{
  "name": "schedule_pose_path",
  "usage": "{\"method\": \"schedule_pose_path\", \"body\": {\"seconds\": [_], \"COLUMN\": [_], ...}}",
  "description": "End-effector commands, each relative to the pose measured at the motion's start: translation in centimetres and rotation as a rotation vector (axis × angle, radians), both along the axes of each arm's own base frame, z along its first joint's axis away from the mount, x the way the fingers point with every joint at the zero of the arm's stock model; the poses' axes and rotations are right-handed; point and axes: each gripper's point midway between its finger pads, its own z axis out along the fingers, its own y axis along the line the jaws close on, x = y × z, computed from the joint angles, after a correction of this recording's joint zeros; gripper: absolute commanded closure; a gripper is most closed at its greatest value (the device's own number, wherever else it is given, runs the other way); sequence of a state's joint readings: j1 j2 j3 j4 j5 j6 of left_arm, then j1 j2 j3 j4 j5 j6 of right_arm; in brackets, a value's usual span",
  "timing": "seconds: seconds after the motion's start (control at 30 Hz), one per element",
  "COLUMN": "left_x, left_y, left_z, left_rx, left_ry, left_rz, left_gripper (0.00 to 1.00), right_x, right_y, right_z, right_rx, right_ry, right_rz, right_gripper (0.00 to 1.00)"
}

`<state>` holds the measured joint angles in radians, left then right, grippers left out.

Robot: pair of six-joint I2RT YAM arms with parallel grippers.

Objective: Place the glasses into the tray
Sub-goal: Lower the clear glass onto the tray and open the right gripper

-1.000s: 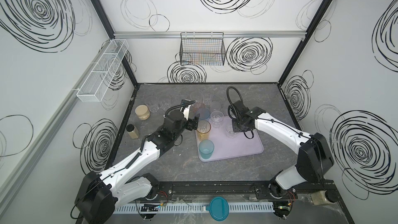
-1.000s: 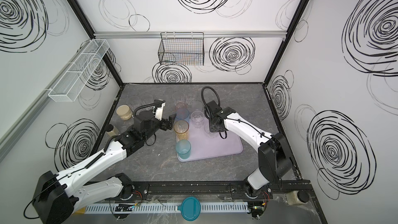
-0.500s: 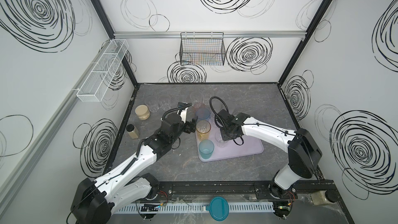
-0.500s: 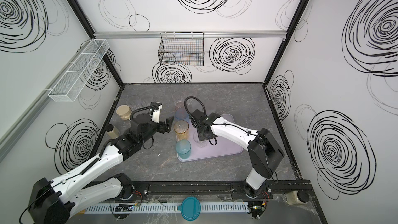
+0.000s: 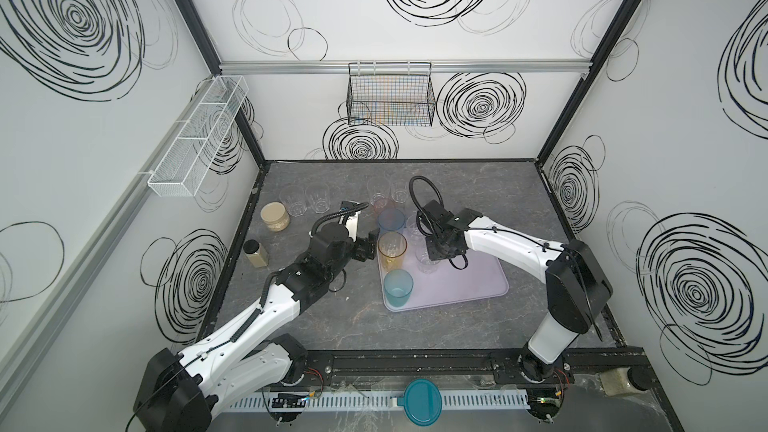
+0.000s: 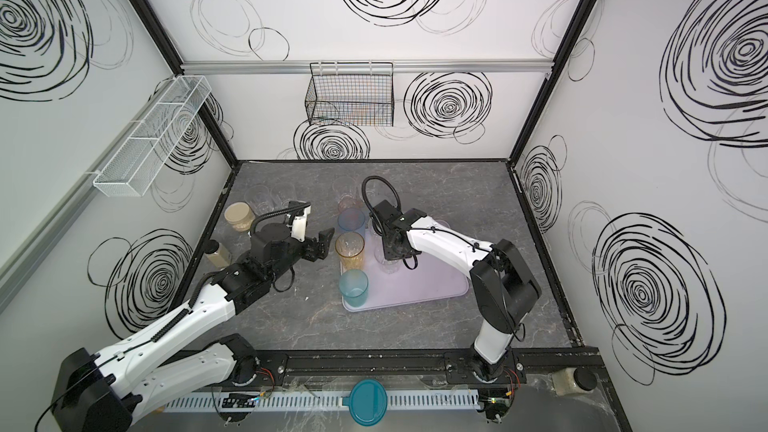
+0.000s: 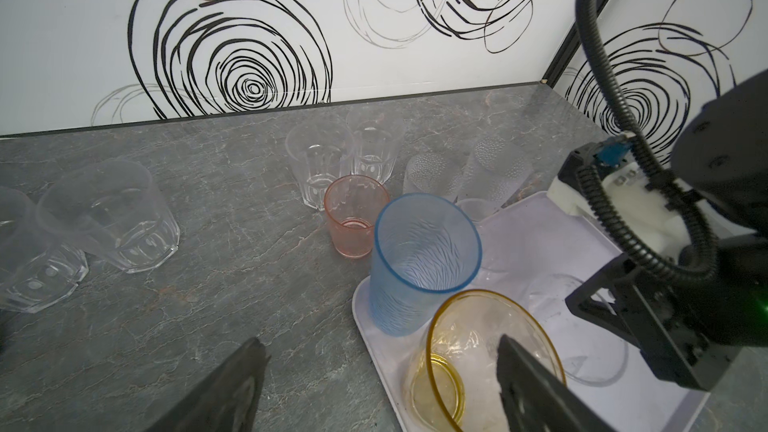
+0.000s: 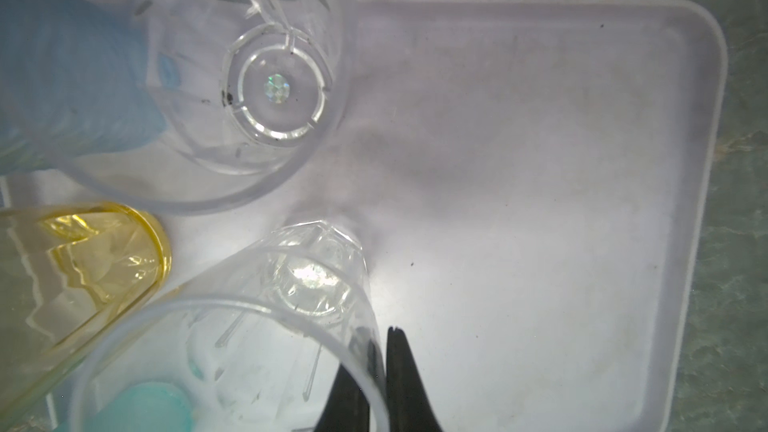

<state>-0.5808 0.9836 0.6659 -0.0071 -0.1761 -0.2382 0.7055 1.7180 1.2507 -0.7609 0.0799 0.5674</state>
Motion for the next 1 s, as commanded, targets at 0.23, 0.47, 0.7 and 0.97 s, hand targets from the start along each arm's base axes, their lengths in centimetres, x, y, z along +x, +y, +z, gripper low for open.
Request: {"method": "schedule_pose_path", "body": {"seconds": [0.23, 0.47, 0.7, 0.97], "left_x": [-0.1, 0.0, 0.1, 0.2], "left_y": [-0.7, -0.7, -0.8, -0.7], "left_z": [-0.3, -0.1, -0.2, 0.3], "left_rx": [-0.021, -0.017, -0.021, -0.014], "left_ry": [0.012, 0.007, 0.008, -0.006], "left_rz": [-0.011, -0.01, -0.011, -0.012], "left_gripper": [0.1, 0.1, 0.1, 0.1], "right_x": [2.1, 1.7, 1.1, 1.4], "right_y": [1.3, 1.3, 1.4, 1.4], "right_z": [0.1, 0.1, -0.4, 0.4], "right_rx": [0.034, 0.039, 0.038, 0.041], "right_ry": [-0.029, -0.018, -0.001, -0.012], "right_rz": [0.003, 0.01, 0.01, 0.008], "right_gripper": [0.95, 0.93, 0.92, 0.89]}}
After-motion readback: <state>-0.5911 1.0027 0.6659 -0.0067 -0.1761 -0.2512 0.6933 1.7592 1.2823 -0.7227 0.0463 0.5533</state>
